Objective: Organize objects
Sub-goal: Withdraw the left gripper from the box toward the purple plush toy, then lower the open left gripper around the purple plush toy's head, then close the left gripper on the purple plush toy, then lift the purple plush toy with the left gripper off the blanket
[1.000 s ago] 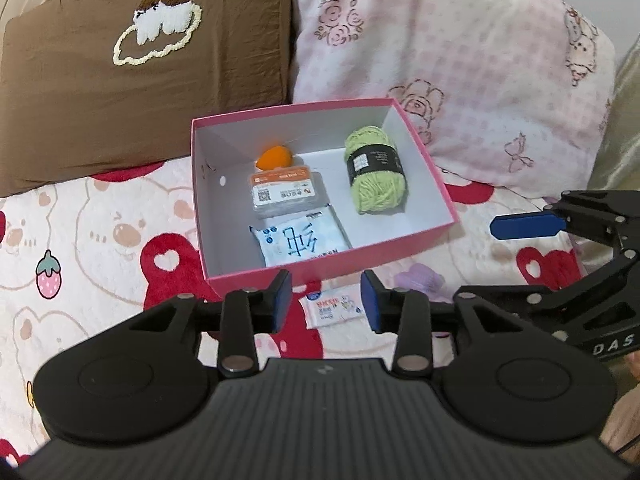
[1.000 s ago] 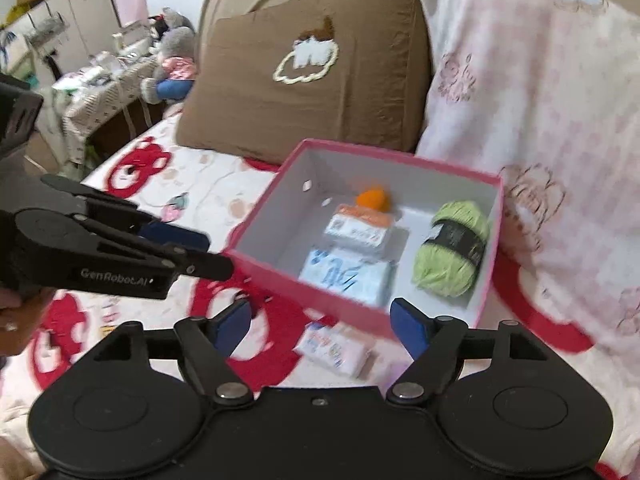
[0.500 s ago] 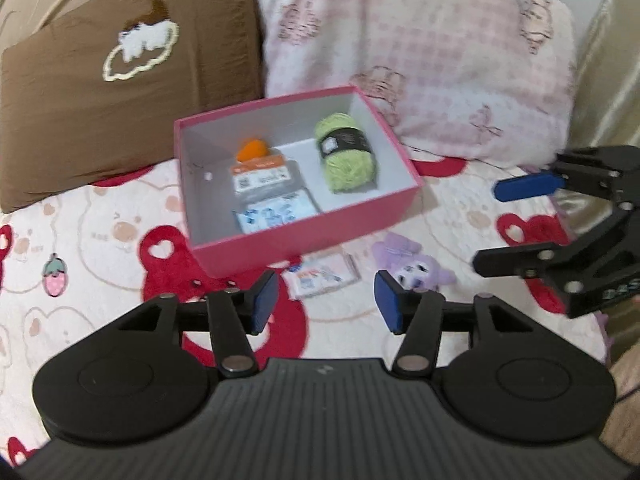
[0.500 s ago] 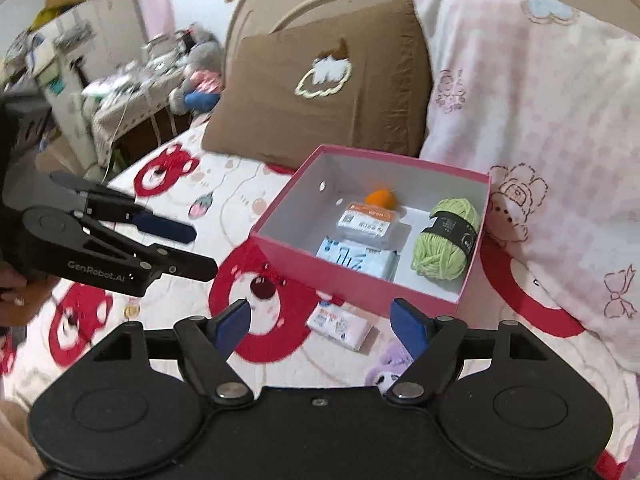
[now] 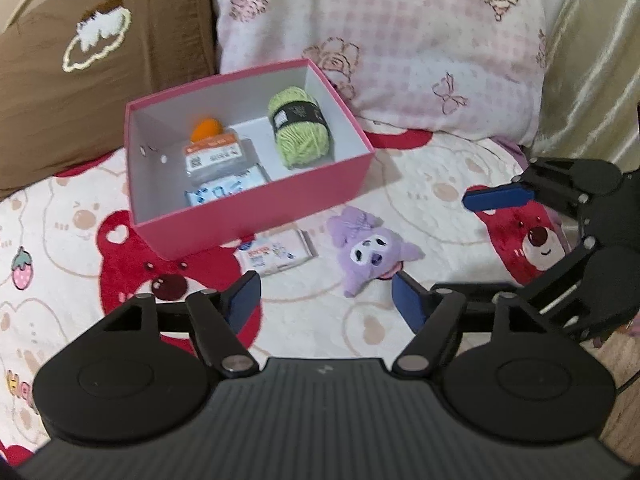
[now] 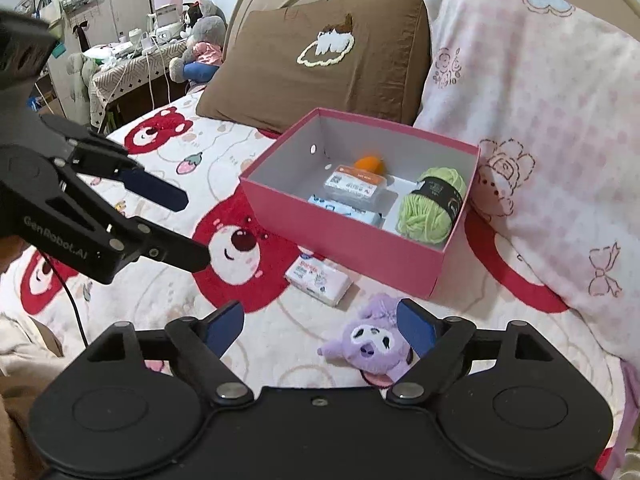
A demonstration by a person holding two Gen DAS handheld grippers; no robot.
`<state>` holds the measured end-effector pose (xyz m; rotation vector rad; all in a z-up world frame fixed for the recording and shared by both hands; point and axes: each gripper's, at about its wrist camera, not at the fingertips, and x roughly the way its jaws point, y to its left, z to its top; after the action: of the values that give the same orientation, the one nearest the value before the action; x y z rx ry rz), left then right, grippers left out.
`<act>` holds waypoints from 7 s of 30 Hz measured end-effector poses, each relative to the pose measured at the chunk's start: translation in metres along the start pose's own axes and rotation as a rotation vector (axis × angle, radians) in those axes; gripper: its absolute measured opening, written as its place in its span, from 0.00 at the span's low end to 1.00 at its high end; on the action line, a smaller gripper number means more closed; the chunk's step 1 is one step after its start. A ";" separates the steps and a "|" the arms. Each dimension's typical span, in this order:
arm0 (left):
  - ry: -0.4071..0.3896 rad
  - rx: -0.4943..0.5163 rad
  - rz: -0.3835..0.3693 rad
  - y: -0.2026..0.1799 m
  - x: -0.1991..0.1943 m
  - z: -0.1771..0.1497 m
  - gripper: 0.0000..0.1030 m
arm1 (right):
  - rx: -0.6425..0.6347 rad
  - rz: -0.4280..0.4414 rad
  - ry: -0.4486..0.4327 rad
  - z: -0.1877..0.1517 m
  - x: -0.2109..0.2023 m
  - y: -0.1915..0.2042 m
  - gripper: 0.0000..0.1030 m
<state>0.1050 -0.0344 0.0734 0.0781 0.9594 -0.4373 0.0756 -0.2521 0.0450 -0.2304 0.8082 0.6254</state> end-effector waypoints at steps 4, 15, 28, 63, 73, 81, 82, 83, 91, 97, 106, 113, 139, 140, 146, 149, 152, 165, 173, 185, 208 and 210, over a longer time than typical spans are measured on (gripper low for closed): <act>0.014 -0.005 -0.016 -0.006 0.014 -0.003 0.79 | -0.025 -0.007 -0.007 -0.013 0.007 0.004 0.85; 0.026 -0.099 -0.064 -0.001 0.073 -0.011 0.91 | 0.009 -0.102 -0.028 -0.052 0.053 -0.005 0.84; -0.048 -0.120 -0.128 0.007 0.126 -0.029 0.91 | -0.054 -0.238 -0.073 -0.075 0.098 -0.007 0.84; -0.029 -0.191 -0.197 0.003 0.201 -0.036 0.40 | 0.198 -0.116 -0.014 -0.091 0.142 -0.058 0.77; 0.009 -0.139 -0.174 0.006 0.202 -0.034 0.34 | 0.138 -0.118 -0.045 -0.091 0.139 -0.046 0.58; -0.037 -0.155 -0.201 0.010 0.194 -0.036 0.29 | 0.085 -0.127 -0.047 -0.093 0.147 -0.042 0.61; -0.045 -0.143 -0.220 0.009 0.193 -0.036 0.29 | 0.059 -0.139 -0.062 -0.094 0.148 -0.039 0.61; -0.045 -0.129 -0.225 0.007 0.194 -0.036 0.29 | 0.039 -0.144 -0.064 -0.095 0.149 -0.037 0.61; -0.055 -0.158 -0.197 0.004 0.201 -0.038 0.38 | 0.006 -0.158 -0.066 -0.097 0.151 -0.035 0.61; -0.055 -0.193 -0.213 0.009 0.204 -0.041 0.45 | 0.022 -0.181 -0.044 -0.094 0.153 -0.034 0.62; -0.094 -0.212 -0.245 0.008 0.203 -0.050 0.35 | 0.009 -0.243 -0.033 -0.094 0.153 -0.028 0.68; -0.065 -0.163 -0.223 0.000 0.194 -0.052 0.32 | -0.113 -0.314 -0.037 -0.092 0.153 -0.005 0.76; -0.052 -0.251 -0.357 -0.003 0.154 -0.046 0.32 | -0.044 -0.319 -0.125 -0.080 0.121 0.001 0.86; -0.054 -0.251 -0.362 -0.004 0.152 -0.046 0.32 | -0.038 -0.318 -0.128 -0.080 0.120 0.000 0.86; -0.073 -0.254 -0.392 -0.006 0.143 -0.046 0.32 | 0.006 -0.305 -0.142 -0.077 0.111 -0.001 0.86; -0.084 -0.251 -0.401 -0.006 0.137 -0.047 0.32 | -0.003 -0.313 -0.158 -0.077 0.107 0.002 0.86; -0.092 -0.247 -0.401 -0.005 0.132 -0.048 0.32 | 0.000 -0.327 -0.168 -0.077 0.102 0.007 0.85; -0.042 -0.285 -0.394 0.017 0.140 -0.070 0.31 | 0.138 -0.249 -0.104 -0.078 0.112 0.019 0.82; -0.011 -0.262 -0.324 0.014 0.163 -0.086 0.32 | 0.100 -0.217 0.013 -0.089 0.138 0.028 0.68; 0.015 -0.319 -0.290 0.029 0.184 -0.099 0.47 | 0.158 -0.284 0.086 -0.097 0.141 0.028 0.88; -0.003 -0.350 -0.292 0.029 0.154 -0.099 0.39 | 0.159 -0.174 -0.014 -0.091 0.134 0.027 0.70; -0.010 -0.353 -0.289 0.033 0.144 -0.102 0.39 | 0.208 -0.128 -0.009 -0.088 0.130 0.024 0.70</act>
<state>0.1102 -0.0258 -0.1053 -0.3860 1.0296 -0.5259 0.0760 -0.2139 -0.1095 -0.0885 0.8361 0.4184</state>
